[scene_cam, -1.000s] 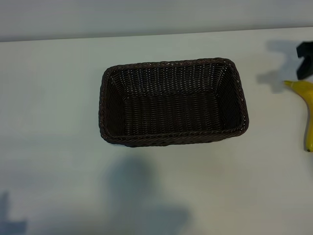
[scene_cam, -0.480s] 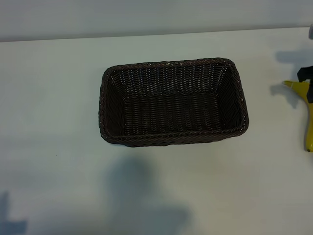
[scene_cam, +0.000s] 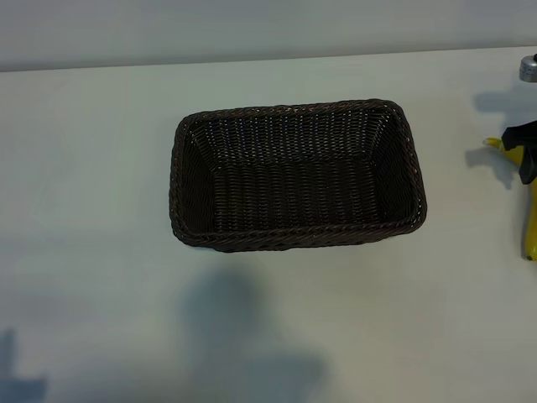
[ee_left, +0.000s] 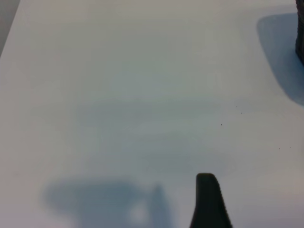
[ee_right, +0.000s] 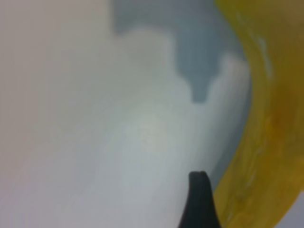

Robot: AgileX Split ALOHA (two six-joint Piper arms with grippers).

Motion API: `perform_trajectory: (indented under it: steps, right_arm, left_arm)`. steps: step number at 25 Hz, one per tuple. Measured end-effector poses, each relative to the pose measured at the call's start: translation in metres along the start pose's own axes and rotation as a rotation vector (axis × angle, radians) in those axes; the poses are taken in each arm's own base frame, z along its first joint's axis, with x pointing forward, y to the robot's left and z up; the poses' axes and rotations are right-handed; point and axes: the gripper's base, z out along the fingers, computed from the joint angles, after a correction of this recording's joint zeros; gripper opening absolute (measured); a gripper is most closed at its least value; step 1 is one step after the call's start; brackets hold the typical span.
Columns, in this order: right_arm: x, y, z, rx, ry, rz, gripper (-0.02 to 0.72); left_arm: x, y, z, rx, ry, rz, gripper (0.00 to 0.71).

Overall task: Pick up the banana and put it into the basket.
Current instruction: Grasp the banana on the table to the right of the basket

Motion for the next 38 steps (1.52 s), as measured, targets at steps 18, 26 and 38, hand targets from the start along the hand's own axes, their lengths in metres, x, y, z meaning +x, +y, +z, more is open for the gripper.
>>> perform_trajectory:
  steps: [18,26,38]
  right_arm:
    - [-0.003,-0.005,0.018,0.039,0.016,0.005,0.543]
    - [-0.004,-0.007,0.044,0.041,0.064,0.003,0.543]
    - [-0.003,-0.008,0.055,0.041,0.088,0.004,0.415]
  left_arm:
    - [0.0,0.0,0.0,0.0,-0.001,0.0,0.497]
    - [0.0,0.0,0.0,0.0,-0.001,0.0,0.497]
    - [0.0,0.0,0.0,0.0,-0.001,0.0,0.496]
